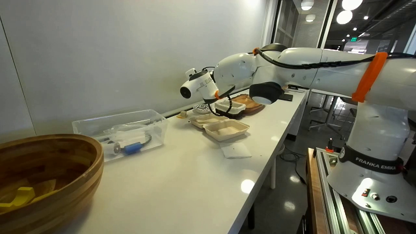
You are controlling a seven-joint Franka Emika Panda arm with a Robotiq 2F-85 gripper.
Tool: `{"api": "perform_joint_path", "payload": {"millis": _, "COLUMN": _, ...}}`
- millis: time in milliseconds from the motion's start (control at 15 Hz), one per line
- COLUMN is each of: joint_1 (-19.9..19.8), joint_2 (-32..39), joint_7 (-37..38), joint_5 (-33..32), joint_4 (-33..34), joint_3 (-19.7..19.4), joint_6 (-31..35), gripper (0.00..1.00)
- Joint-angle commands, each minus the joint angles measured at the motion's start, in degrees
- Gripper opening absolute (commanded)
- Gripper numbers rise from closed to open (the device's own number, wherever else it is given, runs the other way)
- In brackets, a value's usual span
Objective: Pour the contents in the coffee cup into the black and white bowl.
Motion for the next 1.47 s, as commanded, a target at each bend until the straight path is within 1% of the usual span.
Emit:
{"api": "perform_joint_path", "payload": {"millis": 0, "joint_1": 2.0, "joint_2": -6.5, "joint_7": -3.1, "joint_5": 5.0, "joint_4": -3.2, "joint_3": 5.2, "joint_6": 2.3, "gripper": 0.01}}
{"api": "perform_joint_path", "payload": {"millis": 333, "joint_1": 6.2, "joint_2": -18.4, "joint_7": -7.4, "joint_5": 9.8, "joint_4": -9.5, "joint_3": 9.8, "joint_6": 6.3, "gripper": 0.01}}
{"api": "perform_joint_path", "payload": {"millis": 667, "joint_1": 12.2, "joint_2": -29.7, "joint_7": -9.1, "joint_5": 10.2, "joint_4": -21.9, "joint_3": 14.4, "joint_6": 14.1, "gripper": 0.01}}
{"api": "perform_joint_path", "payload": {"millis": 733, "joint_1": 12.1, "joint_2": -32.5, "joint_7": -8.5, "joint_5": 7.8, "joint_4": -23.8, "joint_3": 17.8, "joint_6": 14.7, "gripper": 0.01}}
{"api": "perform_joint_path", "payload": {"millis": 800, "joint_1": 12.7, "joint_2": -34.6, "joint_7": -8.6, "joint_5": 7.5, "joint_4": -26.3, "joint_3": 19.4, "joint_6": 15.7, "gripper": 0.01}}
{"api": "perform_joint_path", "payload": {"millis": 933, "joint_1": 12.9, "joint_2": -39.1, "joint_7": -9.0, "joint_5": 6.8, "joint_4": -30.8, "joint_3": 23.5, "joint_6": 17.4, "gripper": 0.01}}
{"api": "perform_joint_path", "payload": {"millis": 1067, "joint_1": 12.0, "joint_2": -43.8, "joint_7": -9.8, "joint_5": 6.5, "joint_4": -35.4, "joint_3": 28.0, "joint_6": 19.2, "gripper": 0.01}}
{"api": "perform_joint_path", "payload": {"millis": 1267, "joint_1": 8.9, "joint_2": -50.5, "joint_7": -11.7, "joint_5": 6.8, "joint_4": -42.5, "joint_3": 34.6, "joint_6": 22.8, "gripper": 0.01}}
{"api": "perform_joint_path", "payload": {"millis": 1400, "joint_1": 6.1, "joint_2": -54.5, "joint_7": -14.0, "joint_5": 8.3, "joint_4": -47.4, "joint_3": 38.4, "joint_6": 25.8, "gripper": 0.01}}
